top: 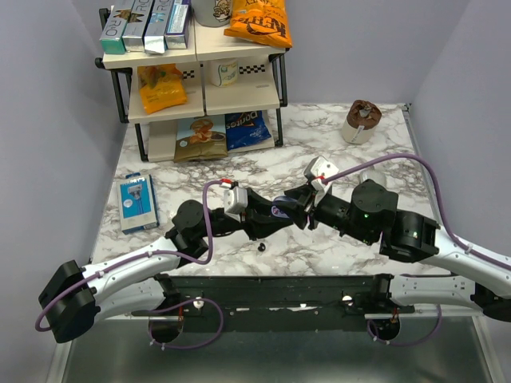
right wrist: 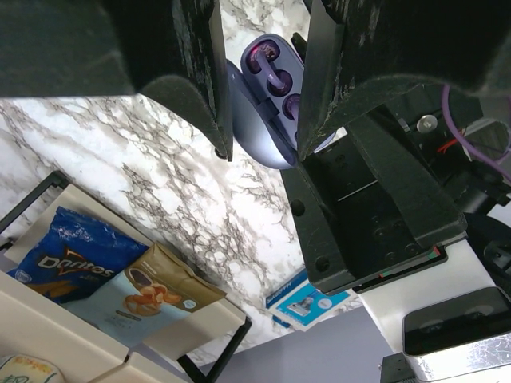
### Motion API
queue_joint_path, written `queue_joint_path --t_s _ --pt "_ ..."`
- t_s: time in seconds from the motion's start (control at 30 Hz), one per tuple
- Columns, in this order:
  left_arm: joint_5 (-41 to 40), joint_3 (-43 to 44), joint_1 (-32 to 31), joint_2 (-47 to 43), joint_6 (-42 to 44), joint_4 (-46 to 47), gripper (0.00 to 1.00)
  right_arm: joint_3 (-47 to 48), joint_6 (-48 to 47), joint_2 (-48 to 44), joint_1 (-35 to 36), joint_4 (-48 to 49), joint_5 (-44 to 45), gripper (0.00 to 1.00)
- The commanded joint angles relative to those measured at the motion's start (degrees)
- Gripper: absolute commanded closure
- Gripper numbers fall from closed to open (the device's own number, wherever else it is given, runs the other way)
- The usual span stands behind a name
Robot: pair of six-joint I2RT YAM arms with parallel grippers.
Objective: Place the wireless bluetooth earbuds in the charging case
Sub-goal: Close the charging case.
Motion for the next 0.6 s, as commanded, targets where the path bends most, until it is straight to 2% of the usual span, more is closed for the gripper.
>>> queue_joint_path --t_s 0.0,0.17,0.3,0.4,0.43,0.57 --pt "-1.0 1.8 0.0 -0.7 0.9 1.5 1.00 -0.1 -0.8 0.1 -0.2 -2.1 -1.0 0.54" --pt "-0.8 0.9 0.0 -0.8 1.0 1.1 1.00 -1.0 0.5 -4.9 -0.2 2.0 4.0 0.51" --pt "0.1 -0.7 0.0 -1.4 0.9 1.0 1.00 1.3 0.6 -4.1 -0.3 0.6 10.4 0.52" --pt "1.2 -1.3 0.0 -1.8 0.9 1.3 1.00 3.3 1.5 -1.3 -0.7 -3.2 13.1 0.57" --pt "1.8 -1.4 0.0 -1.9 1.0 1.5 1.00 3.5 3.3 -0.8 -0.8 -3.7 13.3 0.63" --pt "3.3 -1.5 0.0 -2.2 1.2 2.0 1.00 4.6 5.7 2.1 -1.3 -6.7 12.9 0.71"
